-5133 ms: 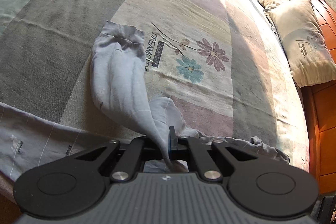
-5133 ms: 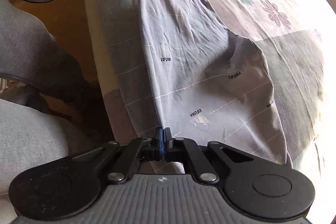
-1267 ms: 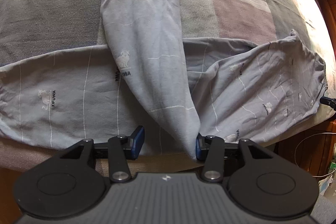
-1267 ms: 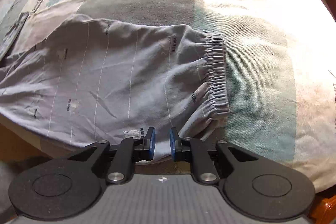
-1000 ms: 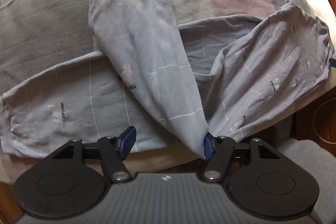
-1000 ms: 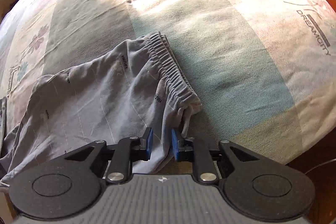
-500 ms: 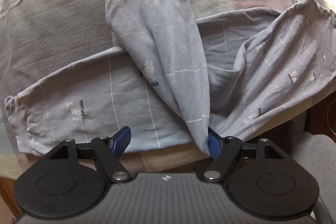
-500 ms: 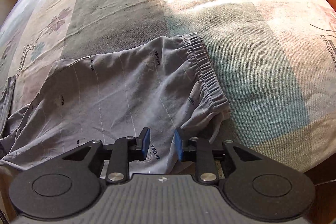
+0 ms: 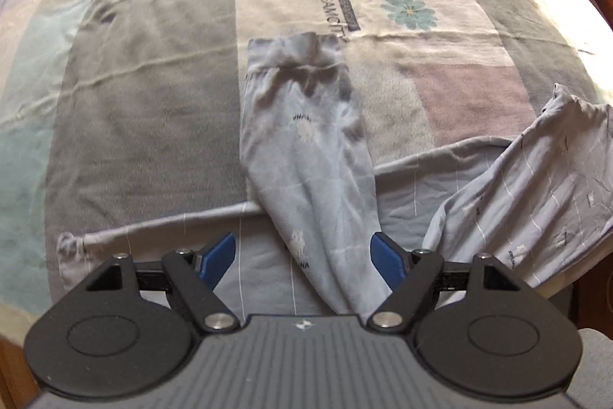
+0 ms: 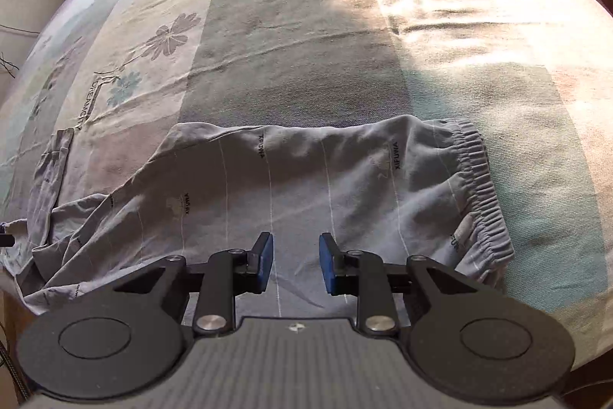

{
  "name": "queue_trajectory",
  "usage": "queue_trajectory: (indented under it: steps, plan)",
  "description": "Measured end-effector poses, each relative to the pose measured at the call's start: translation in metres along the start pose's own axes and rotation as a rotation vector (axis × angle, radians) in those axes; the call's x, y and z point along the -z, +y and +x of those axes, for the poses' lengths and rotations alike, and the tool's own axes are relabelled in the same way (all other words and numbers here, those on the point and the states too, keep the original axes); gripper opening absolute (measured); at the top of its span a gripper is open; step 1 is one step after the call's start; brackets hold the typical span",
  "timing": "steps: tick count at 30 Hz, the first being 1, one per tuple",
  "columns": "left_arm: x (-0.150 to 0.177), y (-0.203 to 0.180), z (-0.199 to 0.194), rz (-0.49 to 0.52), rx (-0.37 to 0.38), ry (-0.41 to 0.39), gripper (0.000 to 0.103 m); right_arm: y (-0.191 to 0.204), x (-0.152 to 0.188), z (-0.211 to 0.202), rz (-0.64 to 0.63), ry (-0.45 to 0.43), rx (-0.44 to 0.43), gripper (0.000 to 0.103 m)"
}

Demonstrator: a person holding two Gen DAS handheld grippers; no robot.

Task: Fold clothes
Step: 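Open the left gripper and release the sweatpants leg onto the bed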

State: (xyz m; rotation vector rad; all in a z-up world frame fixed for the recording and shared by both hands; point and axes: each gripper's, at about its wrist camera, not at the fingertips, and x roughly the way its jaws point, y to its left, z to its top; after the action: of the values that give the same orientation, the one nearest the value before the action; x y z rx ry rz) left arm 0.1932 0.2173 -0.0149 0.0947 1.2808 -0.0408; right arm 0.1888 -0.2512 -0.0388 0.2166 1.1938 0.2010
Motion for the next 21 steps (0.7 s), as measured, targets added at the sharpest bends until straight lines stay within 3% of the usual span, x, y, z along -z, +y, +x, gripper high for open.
queue_trajectory:
  steps: [3,6,10,12,14,18,21]
  plan:
    - [-0.033,-0.028,0.02,0.074,-0.067,-0.076,0.077,0.017,-0.005,0.005,-0.028,-0.004,-0.021,0.03]
    - [-0.064,-0.051,0.047,0.056,-0.096,-0.081,0.073,0.033,-0.009,0.008,-0.063,-0.011,-0.045,0.03]
    - [-0.088,-0.063,0.074,-0.014,-0.133,-0.047,0.048,0.046,-0.011,0.009,-0.091,-0.017,-0.066,0.031]
    - [-0.092,-0.063,0.077,-0.063,-0.121,-0.036,0.047,0.047,-0.009,0.009,-0.09,-0.014,-0.074,0.031]
    - [-0.094,-0.068,0.071,-0.078,-0.07,-0.045,0.048,0.045,-0.008,0.009,-0.086,-0.01,-0.08,0.031]
    - [-0.097,-0.098,0.054,0.023,0.027,-0.054,0.049,0.037,-0.006,0.012,-0.041,-0.008,-0.095,0.032]
    - [-0.104,-0.122,0.049,0.049,0.24,-0.028,0.053,0.036,-0.009,0.018,-0.026,-0.007,-0.129,0.035]
